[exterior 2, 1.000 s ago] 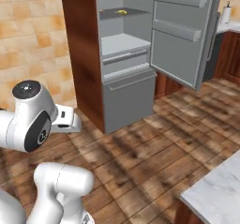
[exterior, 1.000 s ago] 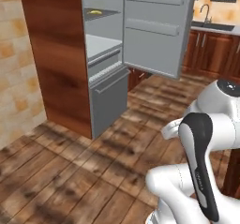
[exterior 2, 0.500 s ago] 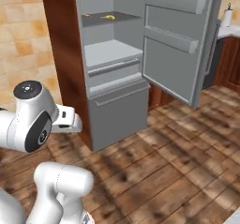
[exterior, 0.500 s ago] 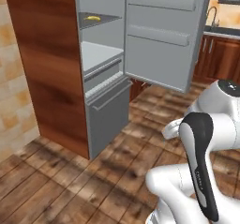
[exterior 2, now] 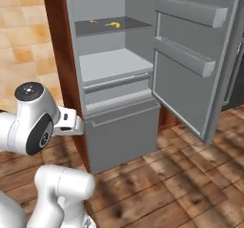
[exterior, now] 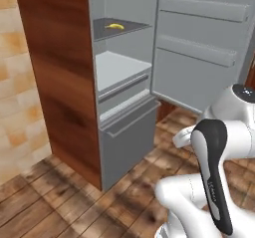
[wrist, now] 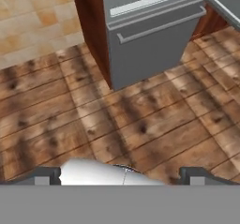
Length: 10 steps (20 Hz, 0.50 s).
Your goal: Pick up the apple and banana from the fridge and place one fruit on each plate on the dining counter.
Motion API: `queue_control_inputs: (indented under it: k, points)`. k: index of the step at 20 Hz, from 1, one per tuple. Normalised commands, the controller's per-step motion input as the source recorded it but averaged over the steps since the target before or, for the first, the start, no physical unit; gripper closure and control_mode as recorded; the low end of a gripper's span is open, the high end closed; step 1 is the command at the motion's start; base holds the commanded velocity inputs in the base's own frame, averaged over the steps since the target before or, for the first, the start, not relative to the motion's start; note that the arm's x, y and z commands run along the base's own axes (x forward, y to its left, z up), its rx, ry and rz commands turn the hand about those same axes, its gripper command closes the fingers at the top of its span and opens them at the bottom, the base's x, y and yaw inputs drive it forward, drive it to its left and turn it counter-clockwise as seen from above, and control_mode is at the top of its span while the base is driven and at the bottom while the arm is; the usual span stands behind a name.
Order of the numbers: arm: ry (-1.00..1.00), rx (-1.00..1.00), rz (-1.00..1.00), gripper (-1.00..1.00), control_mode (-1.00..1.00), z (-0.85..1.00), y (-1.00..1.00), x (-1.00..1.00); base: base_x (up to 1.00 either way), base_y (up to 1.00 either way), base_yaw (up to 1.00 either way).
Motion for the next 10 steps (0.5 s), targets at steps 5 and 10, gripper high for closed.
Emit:
queue_control_inputs:
  k: [5,10]
  points:
    - [0.0,0.0,0.0,-1.0,1.0,0.0,0.0,0.0,0.97,-0.32,0.41]
    - [0.0,0.0,0.0,-1.0,1.0,0.0,0.0,0.0,0.89,-0.3,0.38]
